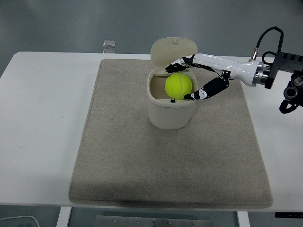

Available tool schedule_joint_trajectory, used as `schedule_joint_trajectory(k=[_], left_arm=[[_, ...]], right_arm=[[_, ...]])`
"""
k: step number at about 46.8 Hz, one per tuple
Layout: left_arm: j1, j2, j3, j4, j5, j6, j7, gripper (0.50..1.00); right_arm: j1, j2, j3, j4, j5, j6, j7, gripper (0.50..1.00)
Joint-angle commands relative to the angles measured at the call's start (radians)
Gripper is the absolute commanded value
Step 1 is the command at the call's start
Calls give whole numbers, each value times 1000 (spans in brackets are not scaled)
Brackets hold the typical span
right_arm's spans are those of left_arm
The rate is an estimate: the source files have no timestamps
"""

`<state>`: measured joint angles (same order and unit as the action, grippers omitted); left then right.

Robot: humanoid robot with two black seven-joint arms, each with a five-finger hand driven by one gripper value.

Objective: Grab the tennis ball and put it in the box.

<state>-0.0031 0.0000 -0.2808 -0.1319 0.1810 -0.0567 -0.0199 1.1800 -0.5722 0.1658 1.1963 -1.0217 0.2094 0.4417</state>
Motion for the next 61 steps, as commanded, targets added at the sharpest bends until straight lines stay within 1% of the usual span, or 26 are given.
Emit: schedule_joint_trajectory(k=[1,10,13,16,20,29,31,32,37,43,53,61], left_arm=[[0,0,0,0,0,0,0,992],[0,0,0,0,0,0,0,992],[0,0,0,0,0,0,0,992],[0,0,0,0,0,0,0,992],[0,0,0,0,0,0,0,992],[0,0,0,0,0,0,0,992],[0,0,0,0,0,0,0,992],[0,0,0,0,0,0,0,992],[0,0,0,0,0,0,0,992],[0,0,0,0,0,0,0,992],[0,0,0,0,0,0,0,992],[0,0,0,0,0,0,0,992]], right_arm=[[-2,0,0,0,0,4,0,858],[-5,-5,4,3,2,13,2,858],[-3,-15,9,11,3,25,6,858],[-3,-29,15,19,3,57,9,858],[-3,-66,17,31,14,114,11,858],[0,-167,18,36,199,248,11,864],[0,-189,18,34,222,266,9,897],[-2,-198,18,34,230,272,11,901],[-13,-224,17,34,256,275,6,903],[-59,-242,17,20,310,271,3,903],[-109,-224,15,-101,465,268,-1,903],[-132,-207,15,-182,626,269,-41,903]])
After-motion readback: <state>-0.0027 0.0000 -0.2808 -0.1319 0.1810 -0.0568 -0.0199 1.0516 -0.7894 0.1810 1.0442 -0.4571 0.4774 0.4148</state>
